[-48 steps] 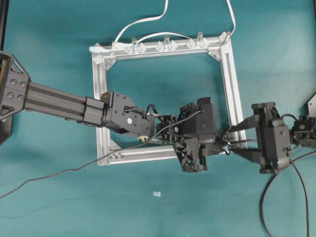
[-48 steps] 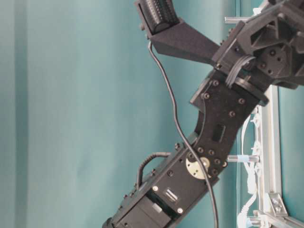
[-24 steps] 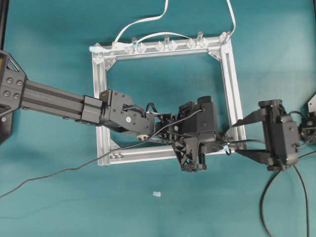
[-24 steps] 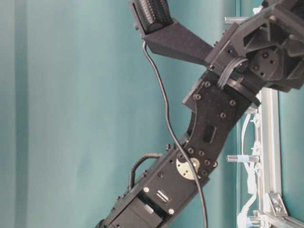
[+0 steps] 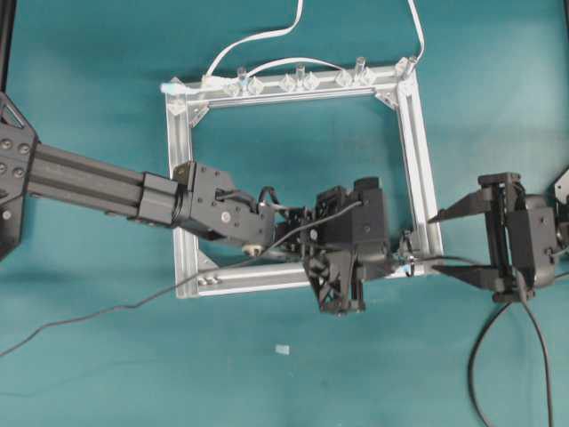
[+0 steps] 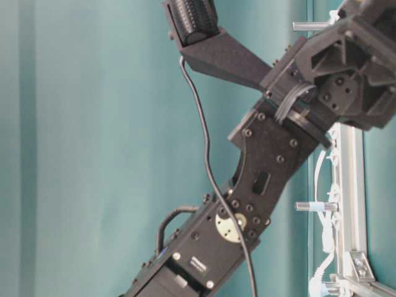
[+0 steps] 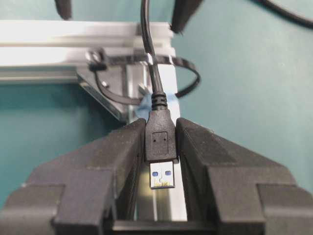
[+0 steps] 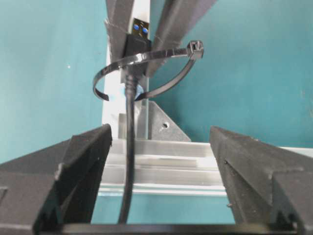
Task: Insert the wire through the string loop located on the right side.
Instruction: 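Pull the plug leftward with the left gripper, drawing cable through the loop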
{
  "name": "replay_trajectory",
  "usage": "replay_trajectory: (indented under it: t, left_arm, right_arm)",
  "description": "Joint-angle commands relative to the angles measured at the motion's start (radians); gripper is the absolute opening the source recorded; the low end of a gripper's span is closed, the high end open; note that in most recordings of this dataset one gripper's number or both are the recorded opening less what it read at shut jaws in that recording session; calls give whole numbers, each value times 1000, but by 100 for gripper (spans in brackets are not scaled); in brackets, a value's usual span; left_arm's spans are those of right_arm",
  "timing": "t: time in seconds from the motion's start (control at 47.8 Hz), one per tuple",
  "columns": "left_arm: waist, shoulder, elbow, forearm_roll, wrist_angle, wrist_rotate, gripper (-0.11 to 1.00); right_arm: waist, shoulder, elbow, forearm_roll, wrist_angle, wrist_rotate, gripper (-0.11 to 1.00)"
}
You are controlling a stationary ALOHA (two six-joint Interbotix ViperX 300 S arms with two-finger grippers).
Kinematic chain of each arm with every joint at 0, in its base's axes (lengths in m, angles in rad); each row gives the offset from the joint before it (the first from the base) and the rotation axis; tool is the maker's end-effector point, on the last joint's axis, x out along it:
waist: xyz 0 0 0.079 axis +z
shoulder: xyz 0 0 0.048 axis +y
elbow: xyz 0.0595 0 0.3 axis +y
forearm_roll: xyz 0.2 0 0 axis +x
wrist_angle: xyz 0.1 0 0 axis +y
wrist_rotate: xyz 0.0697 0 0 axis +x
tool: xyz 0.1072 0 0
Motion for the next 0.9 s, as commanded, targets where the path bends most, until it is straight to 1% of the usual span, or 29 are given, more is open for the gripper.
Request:
replay_trajectory:
  t: [0.0,0.188,0.627,0.878]
  left_arm:
    - [-8,-71,2,3,12,-6,24]
    - [-8,-129,74,3,43,-8,24]
    - [-11,-261,270,3,43,-8,24]
    - [-23,-327,365,2,41,-9,24]
  right_arm:
    - [2,-6,-9,2,-2,2,87]
    - [0,-6,-8,2,-2,2,87]
    - [0,-6,-11,2,-6,0,87]
    - [0,-6,-9,2,-8,0,87]
